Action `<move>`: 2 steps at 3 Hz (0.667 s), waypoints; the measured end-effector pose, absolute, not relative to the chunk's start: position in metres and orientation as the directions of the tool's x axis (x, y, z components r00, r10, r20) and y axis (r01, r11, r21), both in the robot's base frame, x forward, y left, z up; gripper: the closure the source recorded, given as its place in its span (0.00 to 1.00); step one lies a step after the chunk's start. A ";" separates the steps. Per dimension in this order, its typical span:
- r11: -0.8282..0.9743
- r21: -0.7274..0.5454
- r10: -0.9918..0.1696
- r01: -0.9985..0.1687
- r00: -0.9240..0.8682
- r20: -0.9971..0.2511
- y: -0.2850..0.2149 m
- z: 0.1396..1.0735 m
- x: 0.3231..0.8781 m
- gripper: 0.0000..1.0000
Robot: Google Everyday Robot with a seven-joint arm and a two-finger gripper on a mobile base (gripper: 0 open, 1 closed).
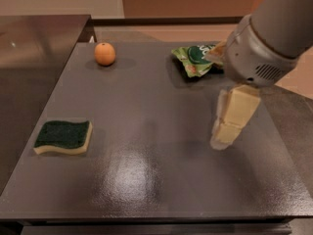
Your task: Pick sponge
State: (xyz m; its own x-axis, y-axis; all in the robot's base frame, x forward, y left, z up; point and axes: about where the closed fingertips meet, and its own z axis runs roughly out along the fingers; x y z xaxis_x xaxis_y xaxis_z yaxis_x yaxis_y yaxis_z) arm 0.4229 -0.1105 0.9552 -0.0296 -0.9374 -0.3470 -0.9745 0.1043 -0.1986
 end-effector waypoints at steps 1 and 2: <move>0.038 -0.167 -0.904 -0.985 0.038 -0.425 -0.050 0.939 0.405 0.00; 0.005 -0.159 -0.874 -0.987 0.073 -0.480 0.003 0.923 0.391 0.00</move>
Offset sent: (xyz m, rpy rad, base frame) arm -0.0443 0.1837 -0.0645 0.2343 0.0529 0.1771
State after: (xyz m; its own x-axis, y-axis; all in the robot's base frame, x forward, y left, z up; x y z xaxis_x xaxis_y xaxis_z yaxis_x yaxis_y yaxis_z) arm 0.3913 0.0033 0.9231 0.0731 -0.8740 -0.4804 -0.9873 0.0046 -0.1587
